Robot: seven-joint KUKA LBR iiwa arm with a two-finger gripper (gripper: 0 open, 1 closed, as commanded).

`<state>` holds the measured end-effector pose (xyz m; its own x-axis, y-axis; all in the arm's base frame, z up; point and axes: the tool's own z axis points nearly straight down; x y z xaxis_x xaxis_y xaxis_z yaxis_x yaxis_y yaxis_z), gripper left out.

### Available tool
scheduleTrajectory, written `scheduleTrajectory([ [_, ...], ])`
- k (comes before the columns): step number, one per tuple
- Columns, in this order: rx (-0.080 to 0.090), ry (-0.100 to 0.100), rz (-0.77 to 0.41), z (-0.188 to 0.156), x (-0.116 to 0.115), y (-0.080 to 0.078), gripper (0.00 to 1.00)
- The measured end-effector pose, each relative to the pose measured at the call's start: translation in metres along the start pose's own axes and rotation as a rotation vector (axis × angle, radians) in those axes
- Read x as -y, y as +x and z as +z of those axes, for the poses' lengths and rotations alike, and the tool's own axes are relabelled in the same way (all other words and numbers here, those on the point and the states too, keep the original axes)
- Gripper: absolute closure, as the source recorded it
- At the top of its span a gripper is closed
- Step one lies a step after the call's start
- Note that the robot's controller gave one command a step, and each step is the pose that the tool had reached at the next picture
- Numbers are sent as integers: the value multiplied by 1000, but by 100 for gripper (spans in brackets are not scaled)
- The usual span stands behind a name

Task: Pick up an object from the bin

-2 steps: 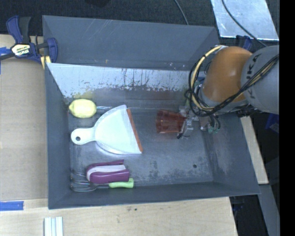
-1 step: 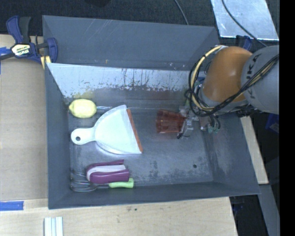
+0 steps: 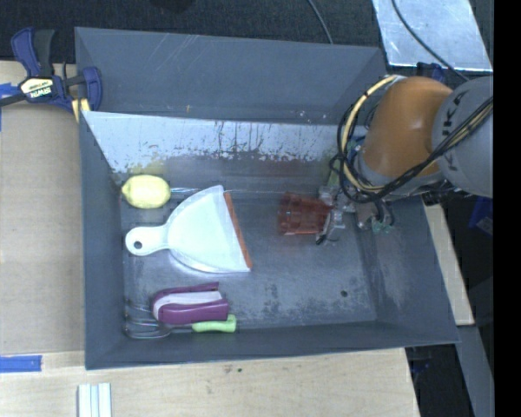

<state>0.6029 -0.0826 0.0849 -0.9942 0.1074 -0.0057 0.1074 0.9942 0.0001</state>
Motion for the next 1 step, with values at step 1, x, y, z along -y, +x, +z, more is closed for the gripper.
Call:
scheduleTrajectory([
  [1,8,0,0,-36,0,-2,100],
])
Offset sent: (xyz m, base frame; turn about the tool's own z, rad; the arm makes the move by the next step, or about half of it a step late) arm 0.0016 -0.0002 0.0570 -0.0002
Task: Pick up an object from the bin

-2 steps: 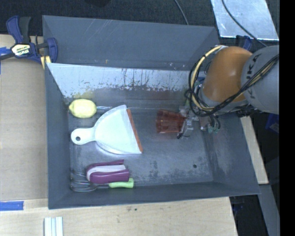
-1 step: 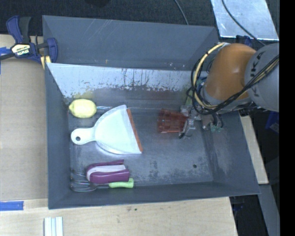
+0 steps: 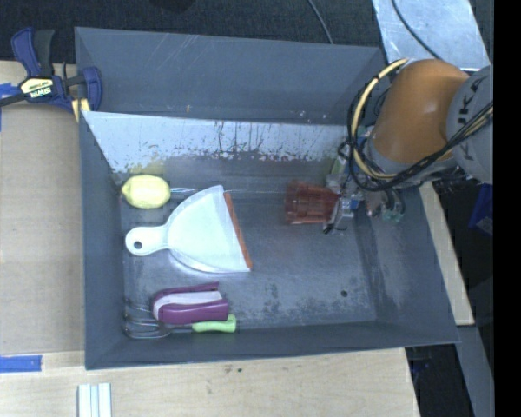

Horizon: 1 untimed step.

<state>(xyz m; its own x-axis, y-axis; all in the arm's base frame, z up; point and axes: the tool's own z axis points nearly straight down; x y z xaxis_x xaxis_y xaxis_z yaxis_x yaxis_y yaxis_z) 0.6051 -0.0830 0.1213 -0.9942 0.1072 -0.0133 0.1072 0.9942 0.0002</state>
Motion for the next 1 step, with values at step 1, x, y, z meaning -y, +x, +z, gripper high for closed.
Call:
scheduleTrajectory([
  [1,7,0,0,-23,0,-2,100],
])
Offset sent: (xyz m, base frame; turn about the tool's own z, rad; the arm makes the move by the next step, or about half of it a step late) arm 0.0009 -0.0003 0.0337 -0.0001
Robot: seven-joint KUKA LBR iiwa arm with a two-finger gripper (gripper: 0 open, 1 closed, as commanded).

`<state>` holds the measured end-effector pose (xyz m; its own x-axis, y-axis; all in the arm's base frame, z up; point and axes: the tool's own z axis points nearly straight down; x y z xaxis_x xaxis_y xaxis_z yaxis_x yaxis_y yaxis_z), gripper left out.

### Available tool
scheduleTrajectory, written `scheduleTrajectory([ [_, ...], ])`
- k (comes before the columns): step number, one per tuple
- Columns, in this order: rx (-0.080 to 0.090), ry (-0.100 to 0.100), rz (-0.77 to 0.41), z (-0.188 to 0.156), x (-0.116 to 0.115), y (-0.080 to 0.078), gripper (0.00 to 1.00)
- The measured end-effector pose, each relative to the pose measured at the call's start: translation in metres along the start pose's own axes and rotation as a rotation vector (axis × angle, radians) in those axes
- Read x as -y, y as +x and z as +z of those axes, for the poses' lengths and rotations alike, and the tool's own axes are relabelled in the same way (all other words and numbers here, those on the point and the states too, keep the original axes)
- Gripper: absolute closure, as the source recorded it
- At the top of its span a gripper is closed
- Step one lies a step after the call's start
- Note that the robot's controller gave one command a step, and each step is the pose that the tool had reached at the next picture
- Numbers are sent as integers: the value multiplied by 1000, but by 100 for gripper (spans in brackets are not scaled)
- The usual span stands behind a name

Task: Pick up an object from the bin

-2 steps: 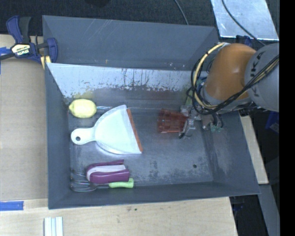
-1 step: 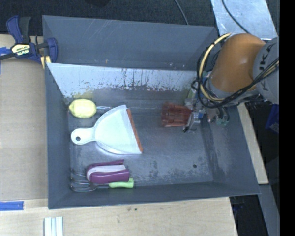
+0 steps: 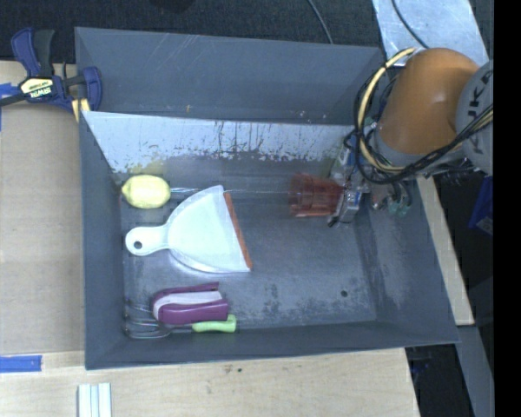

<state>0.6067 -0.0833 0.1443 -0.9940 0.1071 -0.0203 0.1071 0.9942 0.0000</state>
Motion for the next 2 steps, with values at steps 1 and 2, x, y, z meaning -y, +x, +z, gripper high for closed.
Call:
scheduleTrajectory([
  [1,1,0,0,-5,0,0,100],
  [2,2,0,0,-18,0,0,100],
])
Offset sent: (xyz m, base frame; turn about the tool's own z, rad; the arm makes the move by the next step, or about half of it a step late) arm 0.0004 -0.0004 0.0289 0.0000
